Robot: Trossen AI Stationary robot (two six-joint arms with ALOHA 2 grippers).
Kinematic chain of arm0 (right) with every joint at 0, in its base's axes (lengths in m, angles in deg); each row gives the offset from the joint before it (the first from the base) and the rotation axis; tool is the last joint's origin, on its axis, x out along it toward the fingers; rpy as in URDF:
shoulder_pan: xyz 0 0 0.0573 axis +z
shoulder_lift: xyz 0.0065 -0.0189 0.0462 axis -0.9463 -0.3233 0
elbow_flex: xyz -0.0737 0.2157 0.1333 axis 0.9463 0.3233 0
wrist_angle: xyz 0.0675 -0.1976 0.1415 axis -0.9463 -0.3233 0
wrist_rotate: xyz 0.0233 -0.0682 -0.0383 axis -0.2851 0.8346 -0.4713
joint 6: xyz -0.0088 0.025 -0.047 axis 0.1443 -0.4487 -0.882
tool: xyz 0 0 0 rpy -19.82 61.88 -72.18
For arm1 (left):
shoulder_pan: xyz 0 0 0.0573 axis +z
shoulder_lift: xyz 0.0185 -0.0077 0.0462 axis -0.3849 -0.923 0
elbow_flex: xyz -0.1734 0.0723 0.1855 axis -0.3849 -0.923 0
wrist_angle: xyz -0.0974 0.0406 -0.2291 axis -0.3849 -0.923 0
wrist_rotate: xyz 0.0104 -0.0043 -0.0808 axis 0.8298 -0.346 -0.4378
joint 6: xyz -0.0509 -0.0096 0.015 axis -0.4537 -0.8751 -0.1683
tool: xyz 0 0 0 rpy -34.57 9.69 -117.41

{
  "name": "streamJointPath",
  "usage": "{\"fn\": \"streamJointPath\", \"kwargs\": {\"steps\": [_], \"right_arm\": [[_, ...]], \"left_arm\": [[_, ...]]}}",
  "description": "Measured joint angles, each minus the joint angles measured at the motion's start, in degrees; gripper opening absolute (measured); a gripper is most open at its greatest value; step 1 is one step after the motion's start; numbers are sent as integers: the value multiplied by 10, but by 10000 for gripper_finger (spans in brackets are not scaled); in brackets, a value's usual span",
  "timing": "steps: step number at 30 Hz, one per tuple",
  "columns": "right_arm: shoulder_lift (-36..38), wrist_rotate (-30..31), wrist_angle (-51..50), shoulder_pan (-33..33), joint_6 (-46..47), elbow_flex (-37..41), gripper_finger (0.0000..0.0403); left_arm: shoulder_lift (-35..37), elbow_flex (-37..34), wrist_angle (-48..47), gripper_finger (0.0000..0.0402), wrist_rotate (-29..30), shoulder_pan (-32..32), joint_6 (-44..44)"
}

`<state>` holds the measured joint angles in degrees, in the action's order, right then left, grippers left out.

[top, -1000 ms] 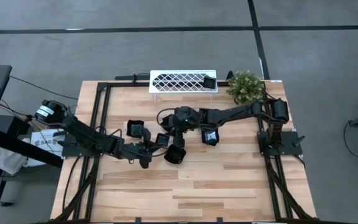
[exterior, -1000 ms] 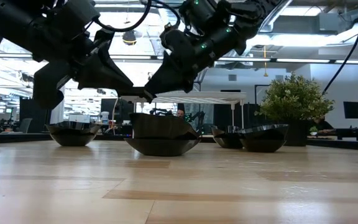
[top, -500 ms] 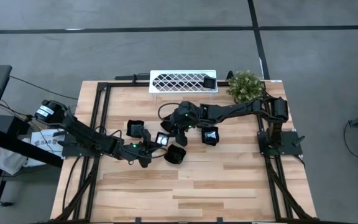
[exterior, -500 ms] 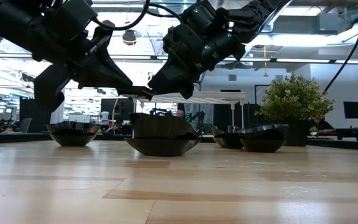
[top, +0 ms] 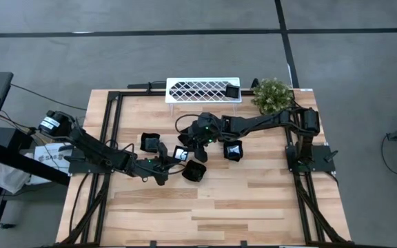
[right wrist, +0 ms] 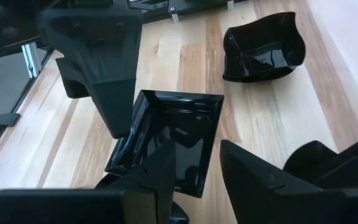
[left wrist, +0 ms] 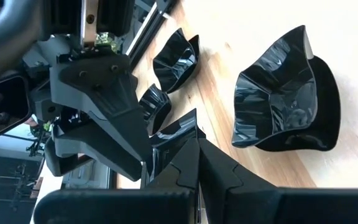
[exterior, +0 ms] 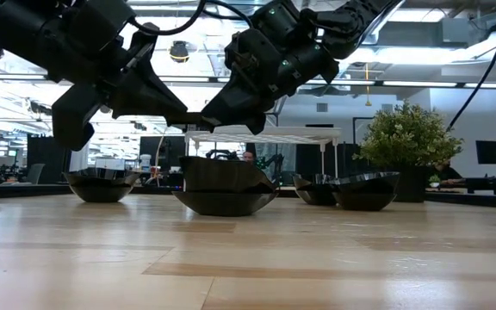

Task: Pick & Place Mini shaped plates
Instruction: Stack the black square plate on top of the black square plate on the shelf

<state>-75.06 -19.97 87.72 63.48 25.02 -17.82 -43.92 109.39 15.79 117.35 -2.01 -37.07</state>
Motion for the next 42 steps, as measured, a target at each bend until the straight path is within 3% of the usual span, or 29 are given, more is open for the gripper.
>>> {"fn": "streamJointPath", "kwargs": {"steps": [22, 30, 42], "right_arm": [[0, 2, -2, 0, -3, 0, 57], [0, 2, -2, 0, -7, 0, 5], [0, 2, 3, 0, -15, 0, 1]], "left_arm": [[0, 0, 17, 7, 9, 0, 0], [0, 0, 17, 6, 11, 0, 0], [0, 0, 17, 16, 12, 0, -36]]}}
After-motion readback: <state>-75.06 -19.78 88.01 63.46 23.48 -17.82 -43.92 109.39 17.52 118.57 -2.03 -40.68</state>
